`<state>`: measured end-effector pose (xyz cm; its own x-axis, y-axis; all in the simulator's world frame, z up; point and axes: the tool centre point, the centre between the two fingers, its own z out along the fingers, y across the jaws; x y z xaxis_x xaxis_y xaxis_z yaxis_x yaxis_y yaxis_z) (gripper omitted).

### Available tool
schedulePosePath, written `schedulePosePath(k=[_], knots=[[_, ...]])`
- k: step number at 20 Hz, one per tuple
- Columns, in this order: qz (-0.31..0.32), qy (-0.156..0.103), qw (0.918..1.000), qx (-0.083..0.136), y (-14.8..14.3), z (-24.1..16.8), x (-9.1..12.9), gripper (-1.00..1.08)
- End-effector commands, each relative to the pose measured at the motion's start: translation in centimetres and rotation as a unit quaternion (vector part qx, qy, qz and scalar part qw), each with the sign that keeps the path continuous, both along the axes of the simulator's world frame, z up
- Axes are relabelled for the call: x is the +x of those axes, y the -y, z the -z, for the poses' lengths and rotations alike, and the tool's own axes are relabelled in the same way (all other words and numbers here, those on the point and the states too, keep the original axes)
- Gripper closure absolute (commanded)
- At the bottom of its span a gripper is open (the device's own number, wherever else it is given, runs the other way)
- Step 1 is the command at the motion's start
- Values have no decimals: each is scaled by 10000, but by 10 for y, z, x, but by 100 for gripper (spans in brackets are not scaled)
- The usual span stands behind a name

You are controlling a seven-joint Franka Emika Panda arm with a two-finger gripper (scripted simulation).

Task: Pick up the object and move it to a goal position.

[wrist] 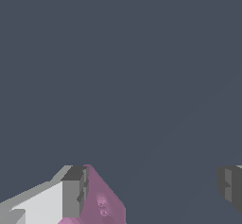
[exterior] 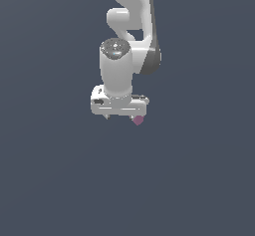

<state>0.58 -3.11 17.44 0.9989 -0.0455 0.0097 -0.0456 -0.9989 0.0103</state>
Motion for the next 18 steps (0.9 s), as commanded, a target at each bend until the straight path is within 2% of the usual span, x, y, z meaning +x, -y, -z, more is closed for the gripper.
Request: schedulePosePath(k=[1,10,18], knots=[[14,-10,10000,-7,2,1,0,-92],[-295,-11,9996,8,-6,3,-9,-92],[-1099,-24,9939,32,-24,9,-35,-92]])
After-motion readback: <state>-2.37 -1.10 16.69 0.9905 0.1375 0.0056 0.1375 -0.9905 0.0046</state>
